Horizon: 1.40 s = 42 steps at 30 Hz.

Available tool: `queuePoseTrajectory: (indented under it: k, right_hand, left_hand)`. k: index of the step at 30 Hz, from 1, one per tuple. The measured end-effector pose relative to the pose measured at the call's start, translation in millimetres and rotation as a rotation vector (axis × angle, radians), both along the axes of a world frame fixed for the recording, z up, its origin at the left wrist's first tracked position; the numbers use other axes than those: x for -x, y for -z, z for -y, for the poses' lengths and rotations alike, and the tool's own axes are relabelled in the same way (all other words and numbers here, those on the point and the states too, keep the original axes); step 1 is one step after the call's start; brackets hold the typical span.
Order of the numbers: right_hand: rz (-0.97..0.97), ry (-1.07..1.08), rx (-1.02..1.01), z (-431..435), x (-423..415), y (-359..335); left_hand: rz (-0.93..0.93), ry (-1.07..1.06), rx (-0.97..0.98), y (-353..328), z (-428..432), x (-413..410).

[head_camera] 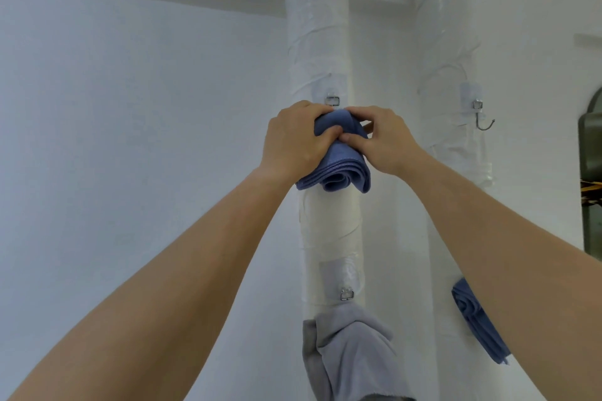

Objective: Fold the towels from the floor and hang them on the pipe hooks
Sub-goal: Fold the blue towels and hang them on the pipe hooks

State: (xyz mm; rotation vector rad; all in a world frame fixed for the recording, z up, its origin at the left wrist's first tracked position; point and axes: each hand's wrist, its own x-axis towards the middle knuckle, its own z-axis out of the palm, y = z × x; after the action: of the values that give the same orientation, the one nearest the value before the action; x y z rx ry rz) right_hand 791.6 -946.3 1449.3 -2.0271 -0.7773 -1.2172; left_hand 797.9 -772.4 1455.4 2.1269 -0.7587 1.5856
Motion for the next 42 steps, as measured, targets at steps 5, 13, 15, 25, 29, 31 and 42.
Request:
queuePoseTrajectory:
  k: [5,13,15,25,29,31,42]
  right_hand:
    - [-0.085,-0.103,-0.018,-1,0,5]
    - [-0.084,-0.1,-0.079,-8,-7,17]
    - [-0.04,0.0,-0.086,-11,-8,26]
    - [-0.137,-0.001,0.013,-13,12,47]
    - [-0.052,0.089,0.023,-11,-3,50]
    - [-0.003,0.086,-0.011,-14,-9,54]
    - [0.022,0.124,-0.04,-16,-20,56]
  left_hand:
    - [-0.049,0.126,0.129,14,1,1]
    - [-0.146,0.139,0.081,6,-5,3]
    - [-0.16,0.153,0.038,12,-7,5]
    - [-0.072,0.001,-0.139,54,-10,12]
    - [-0.012,-0.036,-0.144,60,-9,-3]
    - [0.033,-0.055,-0.127,62,-8,-10]
    - [-0.014,-0.036,-0.092,59,-9,-14]
